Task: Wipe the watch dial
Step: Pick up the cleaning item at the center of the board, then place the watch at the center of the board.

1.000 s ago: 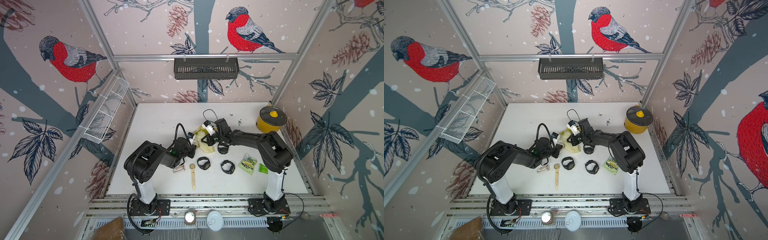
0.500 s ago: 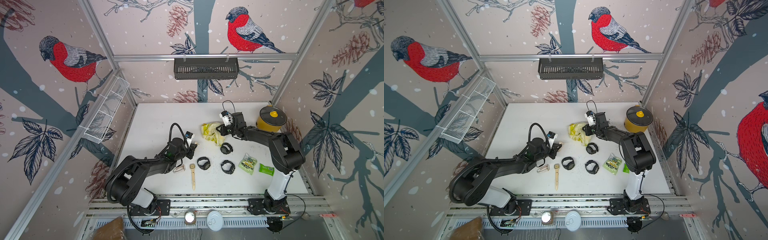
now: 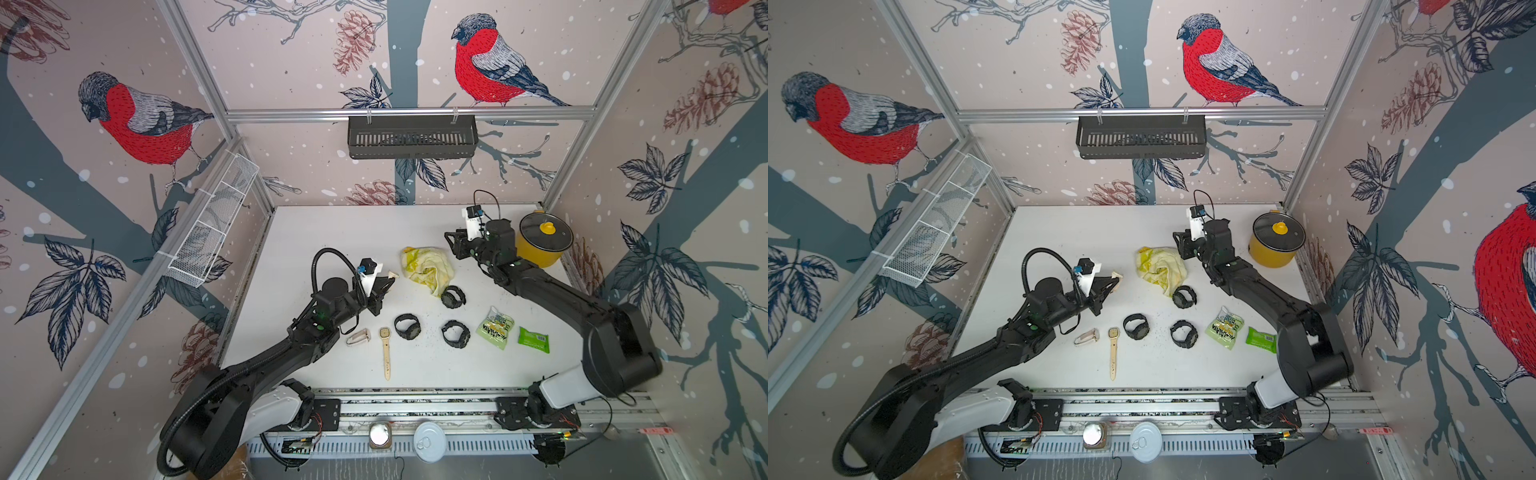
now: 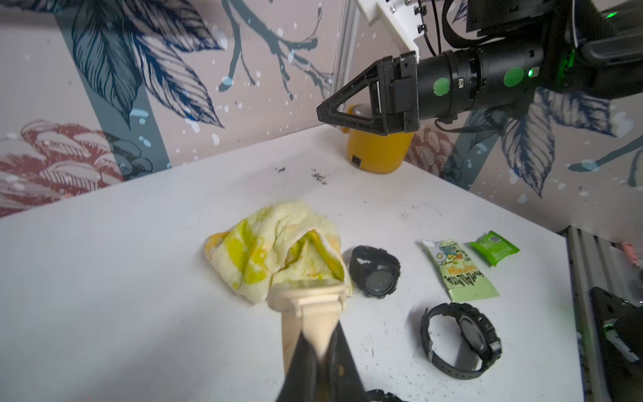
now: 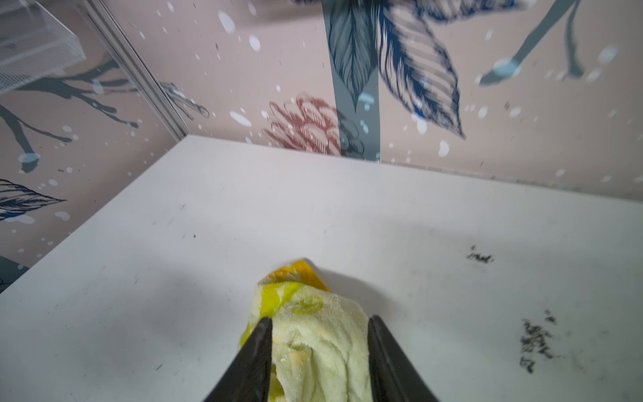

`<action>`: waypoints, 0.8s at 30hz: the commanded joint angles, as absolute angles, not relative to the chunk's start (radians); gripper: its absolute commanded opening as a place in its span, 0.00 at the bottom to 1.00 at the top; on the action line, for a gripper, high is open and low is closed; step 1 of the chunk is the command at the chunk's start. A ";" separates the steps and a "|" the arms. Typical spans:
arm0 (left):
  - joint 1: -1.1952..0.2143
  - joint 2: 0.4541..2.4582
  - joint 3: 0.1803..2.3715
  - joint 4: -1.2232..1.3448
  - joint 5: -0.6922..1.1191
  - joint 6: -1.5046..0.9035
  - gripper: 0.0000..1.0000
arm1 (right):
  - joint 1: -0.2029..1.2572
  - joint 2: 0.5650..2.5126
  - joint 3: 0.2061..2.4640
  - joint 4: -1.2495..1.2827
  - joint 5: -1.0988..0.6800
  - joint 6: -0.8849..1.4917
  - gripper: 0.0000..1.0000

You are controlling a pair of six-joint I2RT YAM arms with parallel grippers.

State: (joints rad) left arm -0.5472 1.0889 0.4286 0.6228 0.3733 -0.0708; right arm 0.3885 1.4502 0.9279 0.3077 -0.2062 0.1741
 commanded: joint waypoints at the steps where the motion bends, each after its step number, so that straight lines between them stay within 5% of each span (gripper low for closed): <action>1: -0.549 1.016 0.426 0.657 0.463 -0.048 0.07 | 0.414 1.309 0.821 0.383 -0.227 0.089 0.45; 9: -0.563 0.884 0.428 0.701 0.551 -0.153 0.07 | 0.728 1.057 0.524 0.715 -0.331 0.111 0.47; 24: -0.576 0.822 0.439 0.659 0.631 -0.196 0.07 | 0.963 1.216 0.585 0.856 -0.122 0.290 0.47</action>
